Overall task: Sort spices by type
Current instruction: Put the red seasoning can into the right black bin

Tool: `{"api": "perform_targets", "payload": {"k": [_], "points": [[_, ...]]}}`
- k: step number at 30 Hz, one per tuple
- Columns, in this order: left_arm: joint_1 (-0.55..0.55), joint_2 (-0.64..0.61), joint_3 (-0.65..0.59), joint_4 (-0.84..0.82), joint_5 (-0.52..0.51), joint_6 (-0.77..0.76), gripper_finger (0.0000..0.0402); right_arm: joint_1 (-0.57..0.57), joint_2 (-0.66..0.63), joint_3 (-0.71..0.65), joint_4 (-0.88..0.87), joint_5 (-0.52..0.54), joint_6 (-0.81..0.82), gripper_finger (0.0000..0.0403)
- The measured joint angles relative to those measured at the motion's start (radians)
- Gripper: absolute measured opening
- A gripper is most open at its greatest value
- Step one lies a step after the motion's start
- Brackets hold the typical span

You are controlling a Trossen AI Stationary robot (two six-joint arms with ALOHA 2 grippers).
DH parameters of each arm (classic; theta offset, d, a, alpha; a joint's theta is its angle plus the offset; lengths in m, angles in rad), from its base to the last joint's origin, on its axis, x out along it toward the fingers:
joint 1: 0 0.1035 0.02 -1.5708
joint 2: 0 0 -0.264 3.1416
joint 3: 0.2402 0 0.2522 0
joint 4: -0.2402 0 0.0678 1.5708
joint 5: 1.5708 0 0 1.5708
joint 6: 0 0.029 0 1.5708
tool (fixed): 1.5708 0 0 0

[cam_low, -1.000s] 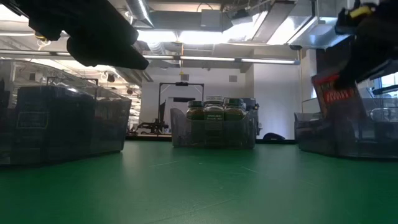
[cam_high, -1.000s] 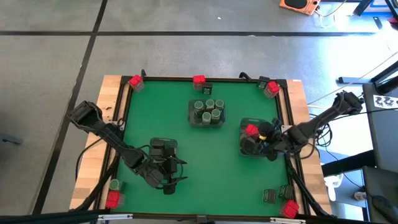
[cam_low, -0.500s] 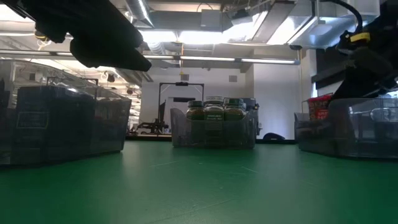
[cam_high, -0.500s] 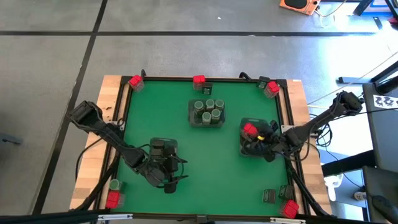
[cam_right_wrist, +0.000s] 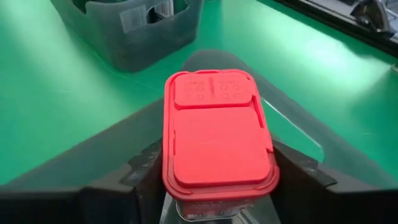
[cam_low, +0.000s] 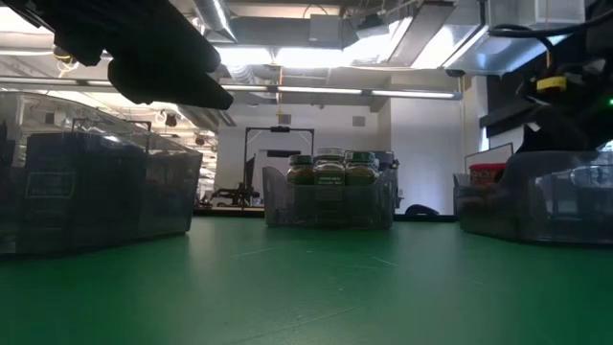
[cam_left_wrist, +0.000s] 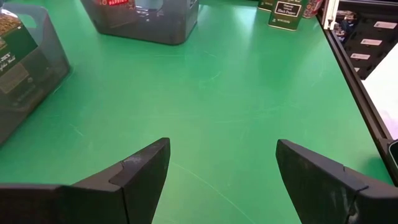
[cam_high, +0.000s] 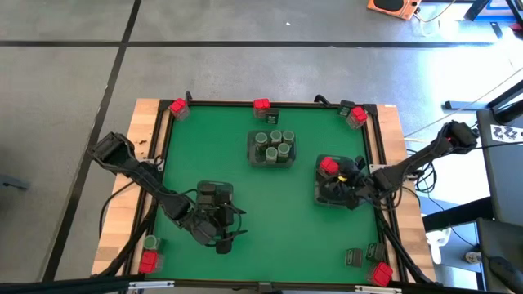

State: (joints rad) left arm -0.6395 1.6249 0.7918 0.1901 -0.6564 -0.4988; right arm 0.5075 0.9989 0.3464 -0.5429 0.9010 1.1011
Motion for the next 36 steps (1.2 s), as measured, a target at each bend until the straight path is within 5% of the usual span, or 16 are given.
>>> {"api": "perform_targets", "payload": {"k": [10,15,21,27,36], "points": [[0.0,0.0,0.0,0.0,0.0,0.0,0.029,-0.011,0.0,0.067,-0.09,-0.067,-0.006,0.0295],[0.0,0.0,0.0,0.0,0.0,0.01,0.029,-0.011,0.0,0.232,-0.31,-0.131,-0.006,0.0322],[0.024,0.0,0.0,-0.004,0.0,0.078,0.029,-0.067,0.0,0.463,-0.549,-0.06,-0.065,0.0326],[0.045,0.0,0.0,-0.078,0.001,0.087,0.029,-0.292,0.0,0.579,-0.614,-0.021,-0.275,0.0307],[0.097,-0.013,0.0,-0.171,0.067,0.14,0.029,-0.809,0.0,0.59,-0.528,-0.213,-0.663,0.0288]]}}
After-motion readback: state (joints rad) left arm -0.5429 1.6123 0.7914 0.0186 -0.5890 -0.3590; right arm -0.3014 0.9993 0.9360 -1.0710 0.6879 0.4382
